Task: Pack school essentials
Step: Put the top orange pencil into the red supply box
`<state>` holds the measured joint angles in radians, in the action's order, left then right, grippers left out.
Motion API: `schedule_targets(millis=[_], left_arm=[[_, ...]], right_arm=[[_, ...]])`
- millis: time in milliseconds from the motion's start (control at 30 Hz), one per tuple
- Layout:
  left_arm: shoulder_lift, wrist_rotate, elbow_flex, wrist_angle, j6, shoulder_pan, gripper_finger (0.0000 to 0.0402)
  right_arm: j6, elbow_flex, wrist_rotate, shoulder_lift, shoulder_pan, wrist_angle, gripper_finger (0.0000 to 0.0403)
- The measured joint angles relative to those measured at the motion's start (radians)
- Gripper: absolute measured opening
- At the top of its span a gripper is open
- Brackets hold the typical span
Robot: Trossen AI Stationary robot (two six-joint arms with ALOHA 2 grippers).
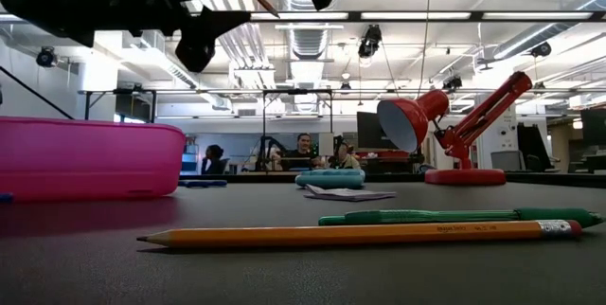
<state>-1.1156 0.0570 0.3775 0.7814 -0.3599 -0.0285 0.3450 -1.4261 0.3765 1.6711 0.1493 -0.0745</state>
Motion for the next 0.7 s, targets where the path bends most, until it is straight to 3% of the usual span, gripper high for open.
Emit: schedule_targets(millis=[700], left_arm=[[0.005, -0.023, 0.001, 0.028, 0.000, 0.012, 0.0176]], right_arm=[[-0.005, -0.008, 0.018, 0.000, -0.004, 0.032, 0.0012]])
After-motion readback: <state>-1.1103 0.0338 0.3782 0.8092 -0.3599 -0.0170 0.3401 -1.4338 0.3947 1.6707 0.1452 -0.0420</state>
